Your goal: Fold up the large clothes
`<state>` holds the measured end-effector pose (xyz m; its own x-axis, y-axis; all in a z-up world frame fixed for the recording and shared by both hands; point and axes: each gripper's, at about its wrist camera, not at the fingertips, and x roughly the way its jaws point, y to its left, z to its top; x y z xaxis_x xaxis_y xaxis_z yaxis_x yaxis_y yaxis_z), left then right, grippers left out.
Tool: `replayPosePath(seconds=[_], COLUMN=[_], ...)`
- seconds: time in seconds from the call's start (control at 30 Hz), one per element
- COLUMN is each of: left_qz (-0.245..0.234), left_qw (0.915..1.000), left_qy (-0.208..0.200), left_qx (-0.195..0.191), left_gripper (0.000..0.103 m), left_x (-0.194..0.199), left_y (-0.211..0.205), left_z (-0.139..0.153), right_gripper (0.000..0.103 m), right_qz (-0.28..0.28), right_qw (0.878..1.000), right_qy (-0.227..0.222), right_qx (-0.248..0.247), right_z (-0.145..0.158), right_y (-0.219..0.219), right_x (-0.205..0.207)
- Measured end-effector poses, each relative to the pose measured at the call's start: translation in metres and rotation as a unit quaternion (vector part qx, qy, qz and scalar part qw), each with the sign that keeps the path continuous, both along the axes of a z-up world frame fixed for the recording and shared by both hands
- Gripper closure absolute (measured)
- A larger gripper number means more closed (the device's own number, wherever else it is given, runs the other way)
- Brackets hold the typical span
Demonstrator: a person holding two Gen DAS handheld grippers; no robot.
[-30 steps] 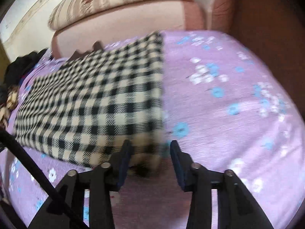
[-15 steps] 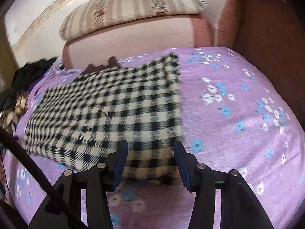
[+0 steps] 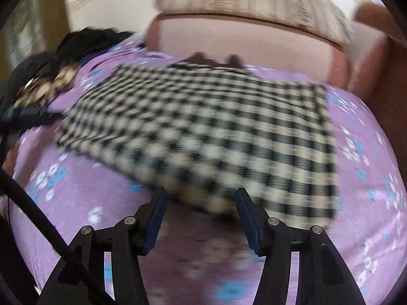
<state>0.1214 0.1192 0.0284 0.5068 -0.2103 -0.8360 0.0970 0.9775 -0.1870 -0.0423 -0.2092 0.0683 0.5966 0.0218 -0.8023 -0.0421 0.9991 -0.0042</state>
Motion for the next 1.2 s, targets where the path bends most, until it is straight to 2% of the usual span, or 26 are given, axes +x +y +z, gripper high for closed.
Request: replayPosePath(seconds=[0.07, 0.2, 0.3, 0.4, 0.6, 0.67, 0.77, 0.97, 1.07, 1.2], left_qz=[-0.001, 0.02, 0.035, 0.045, 0.081, 0.098, 0.123, 0.166, 0.153, 0.1], left_qw=[0.9999, 0.9992, 0.9977, 0.9975, 0.9946, 0.9922, 0.9887, 0.9837, 0.9853, 0.9867], left_qy=[0.003, 0.017, 0.026, 0.02, 0.016, 0.014, 0.01, -0.002, 0.007, 0.035], left_qx=[-0.01, -0.029, -0.052, -0.051, -0.064, -0.075, -0.085, -0.068, -0.077, -0.123], left_gripper=[0.043, 0.043, 0.043, 0.043, 0.043, 0.043, 0.043, 0.043, 0.043, 0.042], left_x=[0.009, 0.022, 0.026, 0.027, 0.035, 0.036, 0.036, 0.033, 0.034, 0.042], left_y=[0.001, 0.012, 0.024, 0.033, 0.064, 0.08, 0.101, 0.132, 0.13, 0.108], left_z=[-0.001, -0.003, -0.001, 0.005, 0.018, 0.022, 0.027, 0.031, 0.025, 0.009], right_gripper=[0.043, 0.038, 0.038, 0.038, 0.038, 0.038, 0.038, 0.038, 0.037, 0.036], right_qz=[0.034, 0.097, 0.135, 0.166, 0.204, 0.206, 0.195, 0.149, 0.137, 0.129], right_qw=[0.999, 0.994, 0.988, 0.978, 0.957, 0.954, 0.958, 0.967, 0.978, 0.985], right_qy=[0.001, -0.01, -0.016, -0.027, -0.044, -0.044, -0.035, -0.014, 0.008, 0.016], right_qx=[-0.005, -0.05, -0.077, -0.121, -0.203, -0.215, -0.208, -0.204, -0.154, -0.112], right_z=[-0.002, -0.008, -0.017, -0.026, -0.041, -0.042, -0.042, -0.043, -0.038, -0.031], right_y=[0.029, 0.085, 0.129, 0.166, 0.22, 0.233, 0.25, 0.272, 0.256, 0.224], right_x=[0.003, 0.01, 0.021, 0.033, 0.057, 0.067, 0.085, 0.113, 0.116, 0.092])
